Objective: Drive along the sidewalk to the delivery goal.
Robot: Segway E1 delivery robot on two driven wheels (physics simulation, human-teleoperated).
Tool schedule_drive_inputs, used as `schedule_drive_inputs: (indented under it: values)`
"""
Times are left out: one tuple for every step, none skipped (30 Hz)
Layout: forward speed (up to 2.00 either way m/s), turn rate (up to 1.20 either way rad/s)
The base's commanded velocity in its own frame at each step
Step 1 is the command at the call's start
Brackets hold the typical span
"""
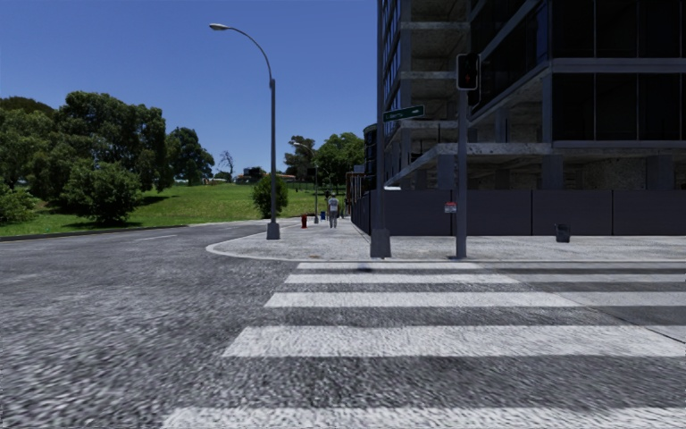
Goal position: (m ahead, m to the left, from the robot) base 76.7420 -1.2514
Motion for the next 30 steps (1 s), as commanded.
schedule_drive_inputs:
  values:
    - [1.56, 0.00]
    - [1.56, 0.00]
    - [1.56, 0.00]
    - [1.56, 0.00]
    - [1.56, 0.00]
    - [1.67, 0.00]
    - [2.00, 0.00]
    - [2.00, 0.00]
    - [2.00, 0.00]
    - [2.00, 0.00]
    - [2.00, 0.00]
    - [2.00, 0.00]
    - [2.00, 0.00]
    - [2.00, 0.00]
    - [2.00, 0.00]
    - [2.00, 0.00]
    - [2.00, 0.00]
    - [2.00, 0.00]
    - [2.00, 0.00]
    - [2.00, 0.00]
    - [2.00, 0.00]
    - [2.00, 0.00]
    - [2.00, 0.00]
    - [2.00, 0.00]
    - [2.00, 0.00]
    - [2.00, 0.00]
    - [2.00, 0.00]
    - [2.00, 0.00]
    - [2.00, 0.00]
    - [2.00, 0.00]
